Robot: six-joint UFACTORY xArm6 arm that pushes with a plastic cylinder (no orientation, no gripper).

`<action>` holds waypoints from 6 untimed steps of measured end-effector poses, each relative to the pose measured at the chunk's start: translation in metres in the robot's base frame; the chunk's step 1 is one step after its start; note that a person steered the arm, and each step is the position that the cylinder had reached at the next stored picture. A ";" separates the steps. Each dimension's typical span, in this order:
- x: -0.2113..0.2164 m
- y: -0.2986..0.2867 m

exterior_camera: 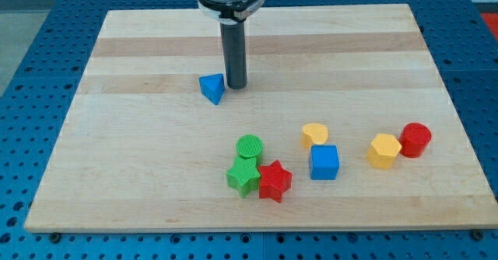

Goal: Slide the blue triangle to the left of the green blocks

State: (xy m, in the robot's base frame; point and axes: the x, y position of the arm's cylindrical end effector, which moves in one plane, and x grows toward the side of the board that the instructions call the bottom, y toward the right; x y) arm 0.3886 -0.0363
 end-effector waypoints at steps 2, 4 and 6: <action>0.026 -0.122; 0.091 -0.100; 0.102 -0.121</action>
